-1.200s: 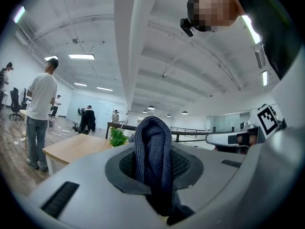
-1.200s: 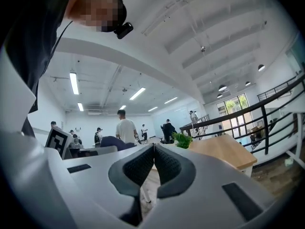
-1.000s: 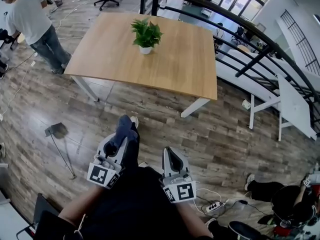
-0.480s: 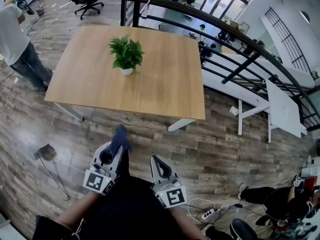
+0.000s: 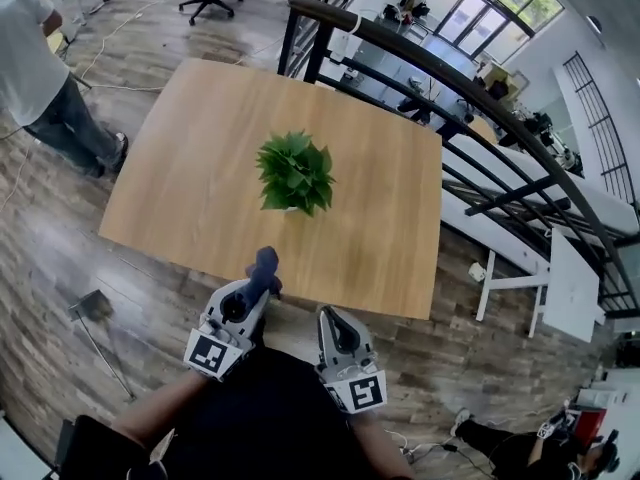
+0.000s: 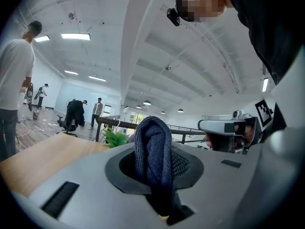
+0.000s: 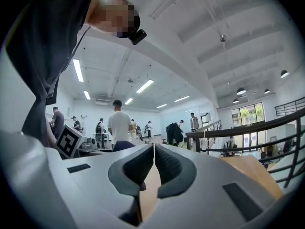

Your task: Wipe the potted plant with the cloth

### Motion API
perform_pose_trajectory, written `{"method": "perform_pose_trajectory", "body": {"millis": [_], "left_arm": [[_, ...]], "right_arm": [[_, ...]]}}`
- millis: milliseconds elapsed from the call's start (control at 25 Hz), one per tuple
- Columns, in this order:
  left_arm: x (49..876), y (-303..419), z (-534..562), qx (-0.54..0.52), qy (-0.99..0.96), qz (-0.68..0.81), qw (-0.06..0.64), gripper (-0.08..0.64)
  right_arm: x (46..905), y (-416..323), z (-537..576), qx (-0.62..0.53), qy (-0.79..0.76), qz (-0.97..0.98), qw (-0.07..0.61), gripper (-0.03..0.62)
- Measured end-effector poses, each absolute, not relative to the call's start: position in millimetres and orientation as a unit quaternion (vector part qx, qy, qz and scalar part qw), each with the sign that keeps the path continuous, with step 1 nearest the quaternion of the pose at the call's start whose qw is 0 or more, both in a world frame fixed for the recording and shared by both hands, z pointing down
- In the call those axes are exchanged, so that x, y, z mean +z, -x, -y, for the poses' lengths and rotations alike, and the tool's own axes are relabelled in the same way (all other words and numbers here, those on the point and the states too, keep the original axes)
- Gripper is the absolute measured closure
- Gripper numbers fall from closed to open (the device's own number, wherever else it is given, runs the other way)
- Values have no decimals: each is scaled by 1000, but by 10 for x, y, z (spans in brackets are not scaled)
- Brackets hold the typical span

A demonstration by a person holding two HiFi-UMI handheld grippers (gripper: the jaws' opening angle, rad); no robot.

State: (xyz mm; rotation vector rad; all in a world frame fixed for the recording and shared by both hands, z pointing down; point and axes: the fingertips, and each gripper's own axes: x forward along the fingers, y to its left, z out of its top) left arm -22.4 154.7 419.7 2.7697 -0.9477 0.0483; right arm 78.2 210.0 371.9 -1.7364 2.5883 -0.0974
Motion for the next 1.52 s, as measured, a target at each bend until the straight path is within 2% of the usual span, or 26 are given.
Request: {"method": "perform_pose_trajectory", "body": {"millis": [200, 520, 920, 1320, 1520], "left_arm": [[4220, 85, -909, -11, -931, 332, 153, 468], [4436, -5, -527, 23, -915, 384, 120, 468], [4522, 164, -404, 40, -893, 423, 151, 468], [4477, 250, -226, 39, -917, 360, 168, 468], [4736, 321, -240, 58, -929, 323, 174, 468]], "right_arm": [[3679, -927, -1420, -17, 545, -838, 8, 572], [3816, -1040, -900, -21, 476, -879, -9, 572], [3918, -1240, -954, -11, 462, -886, -45, 572], [4111, -1430, -1276, -93, 577, -807, -86, 572], [4258, -1389, -1379, -113, 612, -775, -107, 572]]}}
